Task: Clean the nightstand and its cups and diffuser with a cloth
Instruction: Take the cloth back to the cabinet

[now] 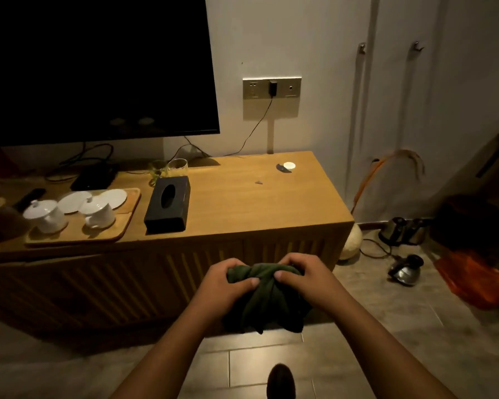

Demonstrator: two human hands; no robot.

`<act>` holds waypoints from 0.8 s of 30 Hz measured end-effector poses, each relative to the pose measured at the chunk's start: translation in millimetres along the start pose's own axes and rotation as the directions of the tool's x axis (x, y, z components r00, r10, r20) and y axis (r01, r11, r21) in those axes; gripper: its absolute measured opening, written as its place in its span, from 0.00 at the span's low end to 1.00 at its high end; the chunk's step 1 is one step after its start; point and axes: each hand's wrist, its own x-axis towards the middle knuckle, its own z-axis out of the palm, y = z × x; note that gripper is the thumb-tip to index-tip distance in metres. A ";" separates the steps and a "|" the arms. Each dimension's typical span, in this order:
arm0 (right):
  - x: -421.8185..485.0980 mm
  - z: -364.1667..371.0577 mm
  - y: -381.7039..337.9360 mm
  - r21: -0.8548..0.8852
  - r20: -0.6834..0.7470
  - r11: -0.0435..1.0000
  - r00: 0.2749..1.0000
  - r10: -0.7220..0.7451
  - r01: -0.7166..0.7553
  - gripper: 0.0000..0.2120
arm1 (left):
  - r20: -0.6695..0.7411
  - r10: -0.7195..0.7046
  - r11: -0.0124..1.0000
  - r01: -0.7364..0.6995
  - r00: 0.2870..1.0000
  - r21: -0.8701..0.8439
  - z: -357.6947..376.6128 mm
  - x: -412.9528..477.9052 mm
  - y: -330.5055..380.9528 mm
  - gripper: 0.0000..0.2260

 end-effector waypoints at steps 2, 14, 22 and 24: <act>58.9 -16.3 12.0 0.009 0.033 1.000 0.999 0.020 -0.020 0.02 | -0.033 -0.042 0.999 0.041 0.999 -0.031 0.6 55.9 3.3 0.07; 329.5 -51.1 71.4 -0.004 0.124 0.950 0.942 0.311 -0.313 0.04 | 0.123 -0.352 0.919 0.367 0.928 -0.141 -21.1 311.1 -33.4 0.08; 449.5 -25.6 115.9 -0.196 -0.060 0.892 0.913 0.404 -0.407 0.03 | 0.123 -0.365 0.929 0.371 0.923 -0.022 -26.2 446.9 -94.2 0.04; 470.9 -21.1 120.3 -0.250 -0.061 0.885 0.919 0.390 -0.393 0.03 | 0.118 -0.310 0.948 0.298 0.943 0.111 -33.1 471.1 -103.8 0.06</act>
